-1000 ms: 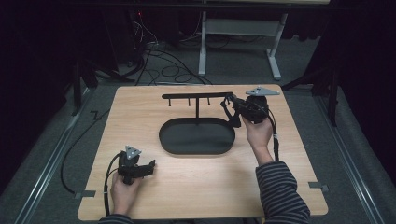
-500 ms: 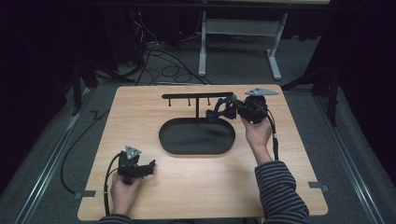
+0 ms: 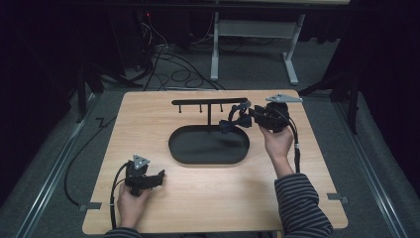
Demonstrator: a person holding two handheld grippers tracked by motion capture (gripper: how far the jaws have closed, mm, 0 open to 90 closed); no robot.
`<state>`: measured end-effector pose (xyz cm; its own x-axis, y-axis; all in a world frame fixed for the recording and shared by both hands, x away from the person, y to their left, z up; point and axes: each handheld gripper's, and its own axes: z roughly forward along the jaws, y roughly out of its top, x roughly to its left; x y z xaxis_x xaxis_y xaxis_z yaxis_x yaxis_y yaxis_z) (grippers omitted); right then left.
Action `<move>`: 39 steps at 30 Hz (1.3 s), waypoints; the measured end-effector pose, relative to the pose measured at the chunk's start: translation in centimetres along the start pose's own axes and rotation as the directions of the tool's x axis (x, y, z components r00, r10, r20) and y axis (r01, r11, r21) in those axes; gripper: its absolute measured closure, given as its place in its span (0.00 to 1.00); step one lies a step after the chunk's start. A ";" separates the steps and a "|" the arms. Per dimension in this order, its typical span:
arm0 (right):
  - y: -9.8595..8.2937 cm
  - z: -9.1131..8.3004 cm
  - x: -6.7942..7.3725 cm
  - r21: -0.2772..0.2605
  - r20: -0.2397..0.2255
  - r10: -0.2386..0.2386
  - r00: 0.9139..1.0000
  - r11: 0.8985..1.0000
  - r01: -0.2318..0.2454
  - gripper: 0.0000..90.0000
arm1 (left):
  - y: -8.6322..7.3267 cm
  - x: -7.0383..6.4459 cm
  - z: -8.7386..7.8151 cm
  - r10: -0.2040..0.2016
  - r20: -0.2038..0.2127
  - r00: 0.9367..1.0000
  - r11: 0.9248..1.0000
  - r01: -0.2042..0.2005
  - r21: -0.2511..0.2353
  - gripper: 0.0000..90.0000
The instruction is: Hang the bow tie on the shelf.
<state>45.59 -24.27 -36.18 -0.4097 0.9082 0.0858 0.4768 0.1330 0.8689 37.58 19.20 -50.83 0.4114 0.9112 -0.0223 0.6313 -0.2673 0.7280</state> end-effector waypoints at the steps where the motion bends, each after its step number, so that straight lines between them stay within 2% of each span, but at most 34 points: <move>1: 0.0 -0.1 -0.1 -0.002 -0.004 0.004 1.000 1.000 -0.004 0.73 | 0.0 0.0 0.0 0.000 -0.001 1.000 1.000 0.000 0.000 0.18; 5: -0.3 -0.6 -0.5 -0.004 -0.014 0.018 1.000 1.000 -0.018 0.66 | 0.0 0.0 0.0 0.000 0.000 1.000 1.000 0.000 0.000 0.18; 13: -0.3 -1.7 -1.1 -0.016 -0.028 0.045 0.999 0.999 -0.046 0.61 | 0.0 0.0 0.0 0.000 -0.001 1.000 1.000 0.000 -0.002 0.18; 17: -0.3 -2.4 -1.3 -0.024 -0.030 0.042 0.999 0.999 -0.043 0.60 | 0.0 0.0 0.0 -0.001 -0.001 1.000 1.000 0.001 -0.002 0.18; 22: -0.4 -3.3 -1.8 -0.039 -0.036 0.060 0.998 0.997 -0.061 0.57 | 0.0 0.0 0.0 0.000 -0.001 1.000 1.000 0.000 -0.001 0.18; 28: -0.5 -4.0 -2.5 -0.034 -0.030 0.062 0.998 0.997 -0.063 0.49 | 0.0 0.0 0.0 0.000 -0.001 1.000 1.000 0.000 -0.002 0.18; 31: -0.7 -4.5 -2.8 -0.041 -0.042 0.080 0.996 0.996 -0.081 0.48 | 0.0 0.0 -0.1 0.000 0.000 1.000 1.000 0.000 0.000 0.18; 39: -1.5 -6.0 -3.2 -0.066 -0.029 0.063 0.998 0.996 -0.064 0.48 | -0.1 0.0 -0.1 0.000 0.000 1.000 1.000 0.000 0.001 0.18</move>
<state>41.51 -29.71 -34.84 -0.4016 0.9028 0.1541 0.4499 0.0479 0.8918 37.49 19.21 -50.83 0.4117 0.9110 -0.0223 0.6316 -0.2676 0.7276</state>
